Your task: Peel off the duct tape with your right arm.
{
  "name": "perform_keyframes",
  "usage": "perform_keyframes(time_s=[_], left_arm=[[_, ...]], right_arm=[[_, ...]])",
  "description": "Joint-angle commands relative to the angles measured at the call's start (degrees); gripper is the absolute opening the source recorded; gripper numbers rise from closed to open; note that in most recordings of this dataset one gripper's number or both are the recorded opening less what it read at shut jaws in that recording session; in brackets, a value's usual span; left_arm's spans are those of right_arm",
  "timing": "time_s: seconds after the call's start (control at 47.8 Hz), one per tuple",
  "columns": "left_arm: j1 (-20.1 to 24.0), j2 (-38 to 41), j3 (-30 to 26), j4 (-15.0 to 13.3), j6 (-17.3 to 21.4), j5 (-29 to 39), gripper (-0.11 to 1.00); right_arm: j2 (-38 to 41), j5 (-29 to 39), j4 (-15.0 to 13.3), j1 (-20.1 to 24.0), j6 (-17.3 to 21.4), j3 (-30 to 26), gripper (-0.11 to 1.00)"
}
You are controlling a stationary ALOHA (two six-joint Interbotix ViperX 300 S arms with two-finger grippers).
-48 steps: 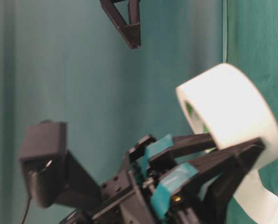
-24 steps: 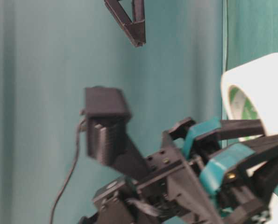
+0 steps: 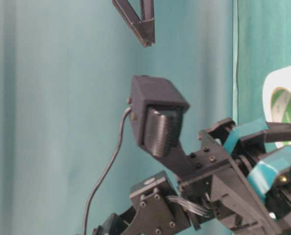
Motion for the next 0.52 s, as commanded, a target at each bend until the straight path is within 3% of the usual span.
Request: perform_keyframes(time_s=[0.0,0.461,0.503], left_arm=[[-0.26,-0.79,-2.29,0.0,0.09,0.7,0.2],[-0.62,-0.26,-3.43,0.0,-2.9,2.29,0.2],[-0.79,-0.44,-3.52,0.0,-3.08,2.29,0.25]], right_arm=[[-0.62,-0.62,0.0,0.18,0.09,-0.53,0.56],[-0.53,-0.88,0.0,0.18,0.09,-0.53,0.56],[-0.53,-0.88,0.0,0.18,0.18,-0.53,0.56]])
